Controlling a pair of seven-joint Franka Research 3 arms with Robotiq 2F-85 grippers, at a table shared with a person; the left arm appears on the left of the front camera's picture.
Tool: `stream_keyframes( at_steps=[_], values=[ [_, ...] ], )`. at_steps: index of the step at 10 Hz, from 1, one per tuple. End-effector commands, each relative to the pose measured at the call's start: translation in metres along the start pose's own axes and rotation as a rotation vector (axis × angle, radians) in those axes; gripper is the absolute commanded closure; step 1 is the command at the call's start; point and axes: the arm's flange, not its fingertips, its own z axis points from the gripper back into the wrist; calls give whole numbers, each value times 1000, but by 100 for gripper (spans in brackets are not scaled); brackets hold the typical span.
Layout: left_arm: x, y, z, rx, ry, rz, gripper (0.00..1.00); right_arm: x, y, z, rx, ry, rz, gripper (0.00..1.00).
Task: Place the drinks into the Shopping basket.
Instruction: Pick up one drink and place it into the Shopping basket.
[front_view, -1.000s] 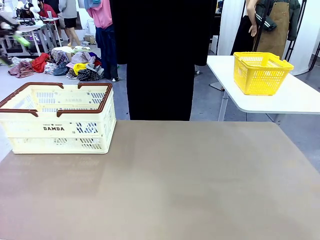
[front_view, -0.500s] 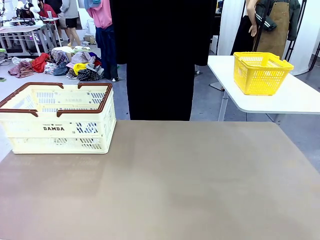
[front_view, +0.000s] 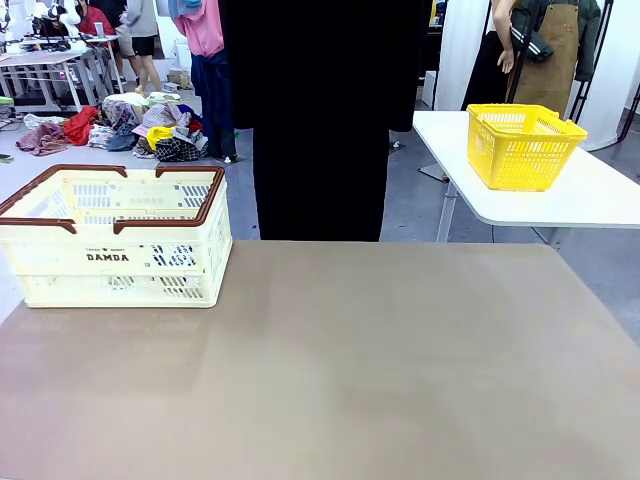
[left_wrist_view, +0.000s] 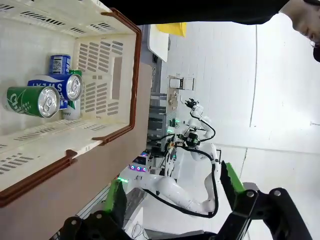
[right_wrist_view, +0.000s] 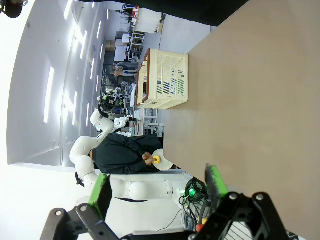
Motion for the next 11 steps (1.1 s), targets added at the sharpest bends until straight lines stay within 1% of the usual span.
stream_keyframes(
  at_steps=[1,11],
  values=[
    [-4,-2,1,9,14,-3,0,2,3,-1,22,-8,16,0],
    [-4,-2,1,9,14,-3,0,2,3,-1,22,-8,16,0]
  ],
)
